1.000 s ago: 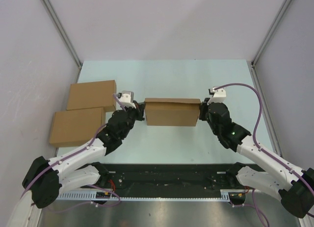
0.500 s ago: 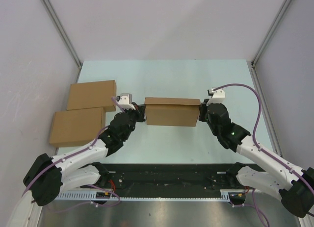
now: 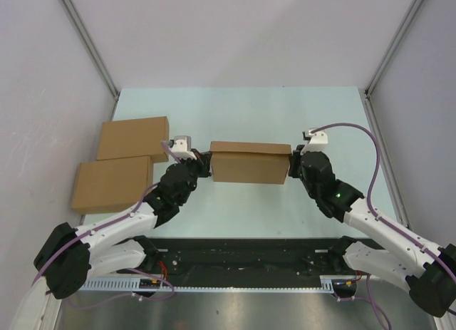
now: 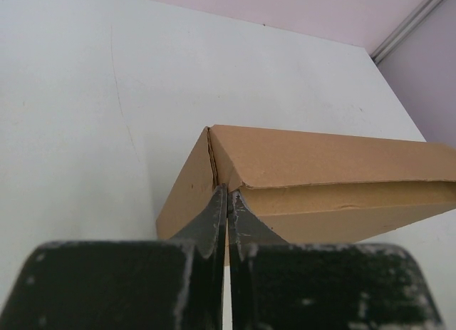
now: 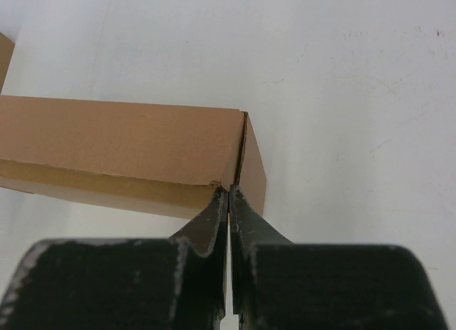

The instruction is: Fold the paper box

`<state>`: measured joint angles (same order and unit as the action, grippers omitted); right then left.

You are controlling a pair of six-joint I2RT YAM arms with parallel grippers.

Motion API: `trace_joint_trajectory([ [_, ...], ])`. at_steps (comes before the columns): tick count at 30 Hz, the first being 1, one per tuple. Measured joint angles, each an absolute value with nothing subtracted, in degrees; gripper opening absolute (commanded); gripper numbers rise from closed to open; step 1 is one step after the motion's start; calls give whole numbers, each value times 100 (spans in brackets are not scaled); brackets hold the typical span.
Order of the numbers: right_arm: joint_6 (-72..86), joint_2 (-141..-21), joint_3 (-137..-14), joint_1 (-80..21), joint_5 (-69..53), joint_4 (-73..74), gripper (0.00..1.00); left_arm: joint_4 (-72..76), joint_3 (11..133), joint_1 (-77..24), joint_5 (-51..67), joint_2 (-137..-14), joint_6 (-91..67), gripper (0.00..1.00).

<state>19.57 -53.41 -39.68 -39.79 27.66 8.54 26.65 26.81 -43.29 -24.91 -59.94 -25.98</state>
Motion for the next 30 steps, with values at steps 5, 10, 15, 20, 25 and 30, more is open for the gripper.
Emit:
trace_joint_trajectory([
  [5, 1994, -5251, -3918, -3981, 2759, 851, 0, 2648, 2681, -4329, -2493, -5988, -2598, 0],
  [10, 2053, -5022, -3872, -4010, 2687, 1055, 41, 2600, 2709, -4340, -2495, -5990, -2596, 0],
  [15, 2082, -4908, -3879, -4003, 2716, 1424, 58, 2502, 2757, -4340, -2536, -5990, -2593, 0],
  [20, 2078, -4862, -3881, -4034, 2709, 1916, 64, 2429, 2788, -4340, -2589, -5992, -2596, 0],
  [25, 2051, -4366, -4027, -4108, 2674, 2303, 66, 2403, 2801, -4340, -2641, -5990, -2593, 0],
  [30, 1940, -3903, -4453, -4112, 2563, 2311, 71, 2331, 2842, -4340, -2652, -5996, -2591, 0],
])
